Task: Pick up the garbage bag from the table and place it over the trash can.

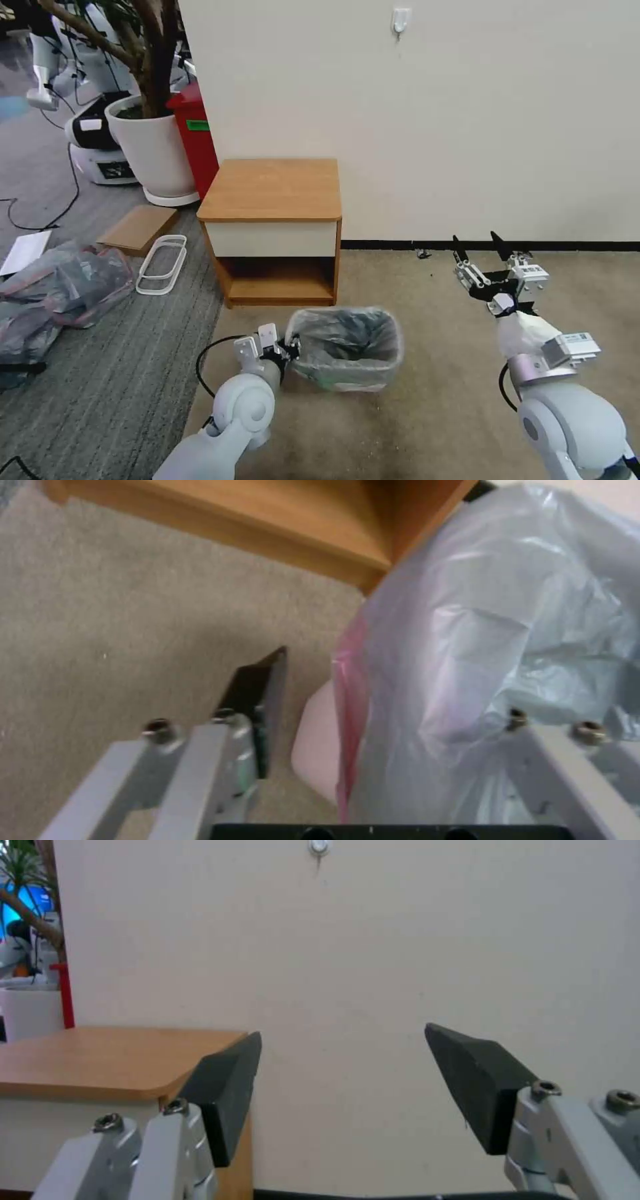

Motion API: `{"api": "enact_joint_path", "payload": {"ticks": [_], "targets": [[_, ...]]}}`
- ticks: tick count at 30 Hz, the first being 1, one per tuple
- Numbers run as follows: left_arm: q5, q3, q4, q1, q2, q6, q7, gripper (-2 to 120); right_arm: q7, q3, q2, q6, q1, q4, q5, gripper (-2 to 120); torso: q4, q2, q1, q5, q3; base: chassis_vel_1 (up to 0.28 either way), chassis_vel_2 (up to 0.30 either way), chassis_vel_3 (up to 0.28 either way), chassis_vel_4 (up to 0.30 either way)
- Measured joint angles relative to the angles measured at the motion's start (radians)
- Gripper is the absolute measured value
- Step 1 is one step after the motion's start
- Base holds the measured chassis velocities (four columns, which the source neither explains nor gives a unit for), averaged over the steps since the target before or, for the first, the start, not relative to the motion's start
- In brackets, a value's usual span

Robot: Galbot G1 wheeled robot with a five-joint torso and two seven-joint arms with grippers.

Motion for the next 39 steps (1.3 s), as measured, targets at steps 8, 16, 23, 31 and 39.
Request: {"api": "enact_joint_path", "payload": {"ticks": [8, 16, 23, 31, 39], "targets": [[0.006, -0.007, -0.011, -0.005, 0.008, -0.019, 0.042, 82, 0.0, 0.001, 0.0, -0.001, 0.002, -0.007, -0.003, 68, 0.0001, 0.0, 0.0, 0.0002, 0.0, 0.0, 0.0, 0.0, 0.0], [0.05, -0.021, -0.018, -0.001, 0.012, -0.059, 0.12, 99, 0.01, 0.011, 0.006, 0.003, -0.016, -0.001, 0.0, 69, 0.0001, 0.0, 0.0, 0.0002, 0.0, 0.0, 0.0, 0.0, 0.0], [0.213, -0.124, -0.084, 0.071, 0.039, -0.17, 0.291, 100, -0.003, 0.051, 0.013, 0.081, -0.07, 0.027, 0.068, 86, 0.0002, 0.0, 0.0, 0.0001, 0.0, 0.0, 0.0, 0.0, 0.0], [0.557, -0.298, -0.192, 0.251, 0.001, -0.357, 0.411, 100, 0.019, 0.087, 0.055, 0.32, -0.163, -0.012, -0.086, 100, 0.0002, 0.0, 0.0, 0.0002, 0.0, 0.0, 0.0, 0.0, 0.0], [0.793, -0.436, -0.161, 0.418, -0.137, -0.528, 0.5, 100, 0.016, 0.063, 0.116, 0.186, -0.185, -0.069, -0.185, 100, 0.0004, 0.0, 0.0, 0.0001, 0.0, 0.0, 0.0, 0.0, 0.0]]}}
